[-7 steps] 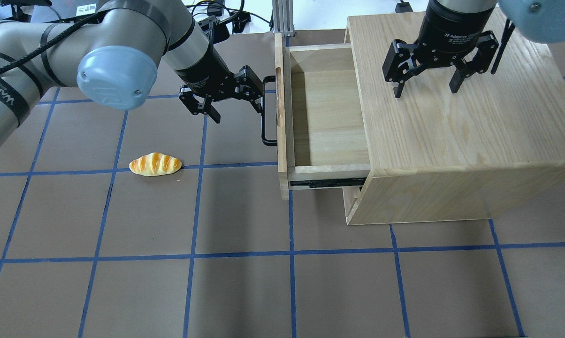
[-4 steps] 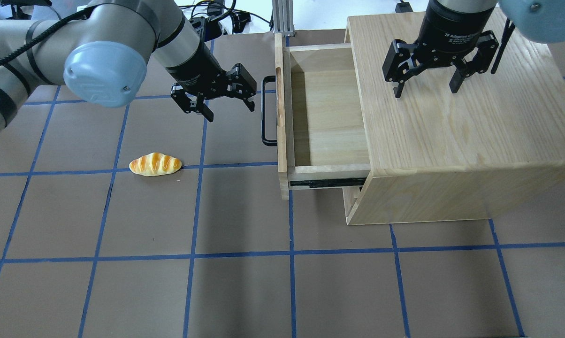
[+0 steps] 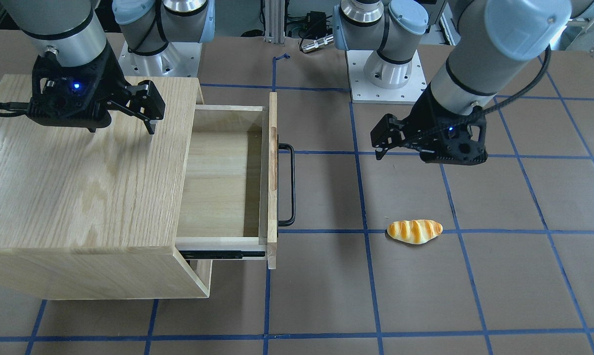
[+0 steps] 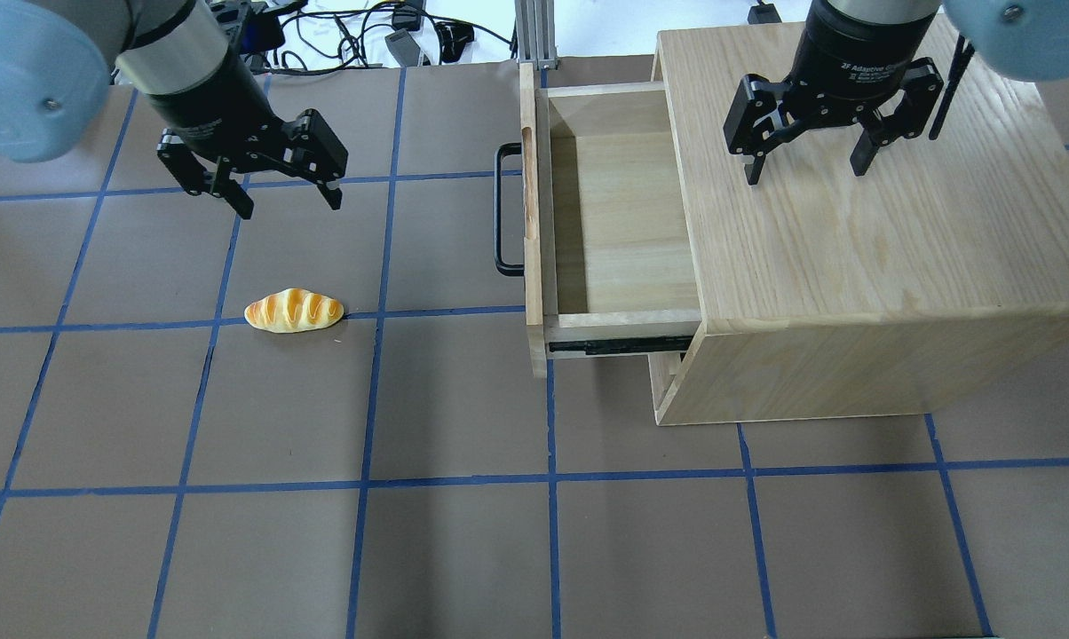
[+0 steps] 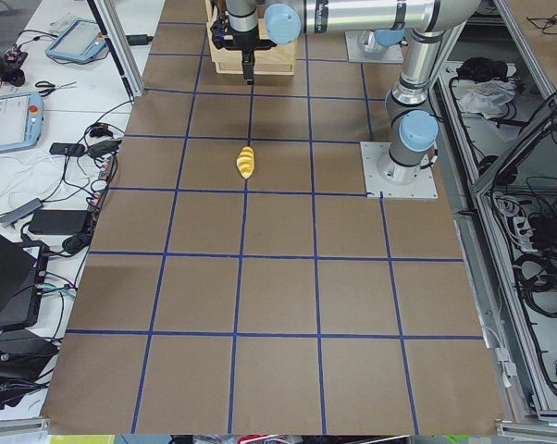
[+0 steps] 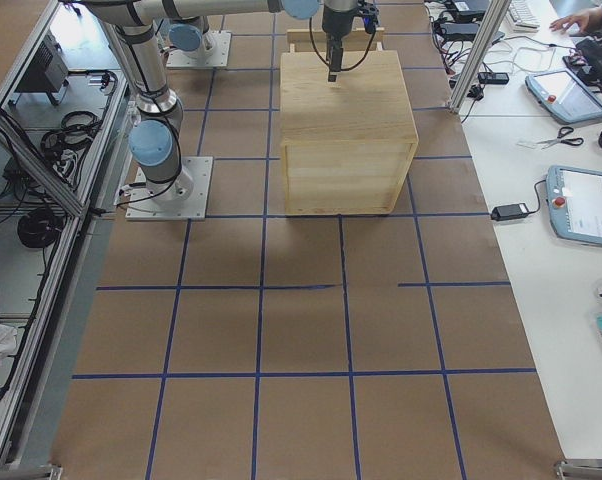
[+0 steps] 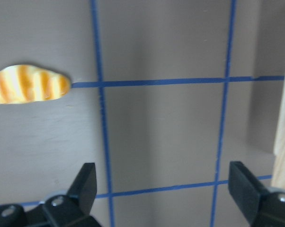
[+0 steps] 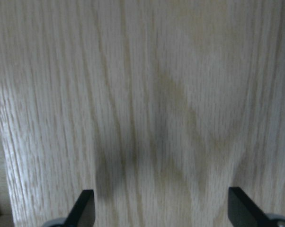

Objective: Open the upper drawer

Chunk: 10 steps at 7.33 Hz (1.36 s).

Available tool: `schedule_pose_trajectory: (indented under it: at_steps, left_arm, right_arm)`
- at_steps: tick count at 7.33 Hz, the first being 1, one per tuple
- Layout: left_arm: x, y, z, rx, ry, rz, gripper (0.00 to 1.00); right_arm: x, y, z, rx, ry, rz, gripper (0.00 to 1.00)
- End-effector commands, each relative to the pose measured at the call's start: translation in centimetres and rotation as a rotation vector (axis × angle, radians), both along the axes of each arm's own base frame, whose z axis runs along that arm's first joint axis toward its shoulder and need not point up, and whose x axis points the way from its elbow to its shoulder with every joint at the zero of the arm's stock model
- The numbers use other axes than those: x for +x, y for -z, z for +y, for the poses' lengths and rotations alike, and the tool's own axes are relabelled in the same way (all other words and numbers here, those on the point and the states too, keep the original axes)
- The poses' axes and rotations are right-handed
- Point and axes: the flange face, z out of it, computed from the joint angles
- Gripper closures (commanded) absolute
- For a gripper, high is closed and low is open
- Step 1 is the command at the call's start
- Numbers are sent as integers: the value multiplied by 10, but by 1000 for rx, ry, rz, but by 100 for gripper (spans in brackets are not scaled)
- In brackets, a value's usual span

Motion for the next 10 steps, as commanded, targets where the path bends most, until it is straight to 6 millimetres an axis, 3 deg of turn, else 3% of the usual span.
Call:
schedule_pose_trajectory:
  at_steps: [1,10]
  left_arm:
    - [9,-32,18,-50,4,-78,0]
    - [2,-50,28,-107,12,-133,0]
  right_arm:
    - [-1,0,0,0,0,0,0]
    - [0,0,0,0,-1,0,0]
